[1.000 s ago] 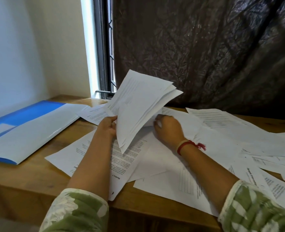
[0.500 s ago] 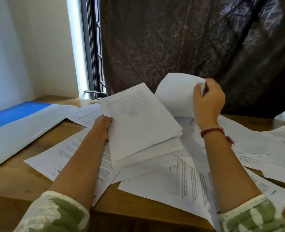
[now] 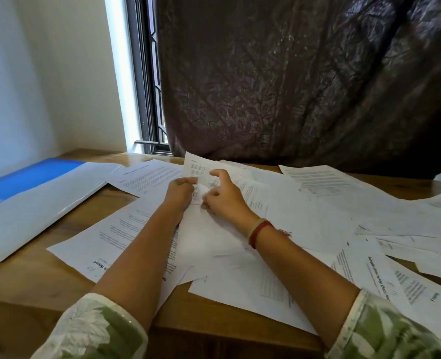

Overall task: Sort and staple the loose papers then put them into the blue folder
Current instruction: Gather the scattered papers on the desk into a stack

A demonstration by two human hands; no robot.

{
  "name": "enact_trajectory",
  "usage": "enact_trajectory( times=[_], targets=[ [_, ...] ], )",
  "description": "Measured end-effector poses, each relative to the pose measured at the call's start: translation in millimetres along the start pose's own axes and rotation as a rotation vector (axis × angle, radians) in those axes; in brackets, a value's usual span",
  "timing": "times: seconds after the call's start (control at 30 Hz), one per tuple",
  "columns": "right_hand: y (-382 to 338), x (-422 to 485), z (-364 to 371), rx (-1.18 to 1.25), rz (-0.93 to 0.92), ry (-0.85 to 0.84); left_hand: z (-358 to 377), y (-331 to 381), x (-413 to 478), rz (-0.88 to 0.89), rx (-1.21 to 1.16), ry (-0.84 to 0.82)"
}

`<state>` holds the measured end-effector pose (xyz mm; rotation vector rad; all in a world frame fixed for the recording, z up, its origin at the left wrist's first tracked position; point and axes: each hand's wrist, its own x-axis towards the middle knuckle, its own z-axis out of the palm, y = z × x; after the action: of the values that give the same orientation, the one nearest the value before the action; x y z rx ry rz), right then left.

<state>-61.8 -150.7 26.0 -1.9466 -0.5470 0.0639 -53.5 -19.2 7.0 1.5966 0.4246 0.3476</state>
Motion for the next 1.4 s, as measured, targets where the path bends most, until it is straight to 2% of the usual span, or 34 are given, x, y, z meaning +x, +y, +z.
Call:
enact_trajectory(
  times=[0.07,0.1,0.13,0.17,0.27,0.33,0.47,0.57,0.63,0.73,0.93,1.23,1.3,1.4],
  targets=[
    [-4,4,-7,0.453,0.206,-0.088,-1,2,0,-0.019,-0.024,0.006],
    [-4,8,-15,0.541,0.230,-0.098,-1,3,0,-0.036,-0.034,0.015],
    [-4,10,-25,0.514,0.204,-0.095,0,4,0,-0.066,-0.037,0.022],
    [-1,13,-37,0.390,0.139,-0.077,0,4,2,-0.092,-0.038,0.032],
    [20,15,-76,-0.306,-0.121,0.031,0,6,1,-0.110,-0.045,0.054],
    [38,13,-94,-0.569,-0.114,-0.047,1,6,-2,-0.091,-0.095,0.047],
    [67,12,-102,-0.527,0.077,-0.213,0,3,-4,-0.074,-0.167,0.018],
    [72,13,-101,-0.513,0.145,-0.215,-1,2,-1,-0.078,-0.199,0.017],
    [73,17,-98,-0.627,0.200,-0.177,-2,1,2,-0.073,-0.195,0.018],
    [63,16,-85,-0.828,0.176,-0.179,-2,1,2,-0.097,-0.185,0.017],
    [42,9,-48,-1.082,0.045,-0.275,1,-2,-1,-0.040,-0.011,0.023],
    [39,5,-27,-1.078,-0.088,-0.239,-2,0,-3,0.010,0.168,-0.013],
    [39,5,-23,-0.957,-0.108,-0.231,-2,-1,-3,0.029,0.175,-0.047],
    [34,9,-27,-0.585,-0.075,-0.195,-2,-1,-4,0.013,0.160,-0.053]
  ],
)
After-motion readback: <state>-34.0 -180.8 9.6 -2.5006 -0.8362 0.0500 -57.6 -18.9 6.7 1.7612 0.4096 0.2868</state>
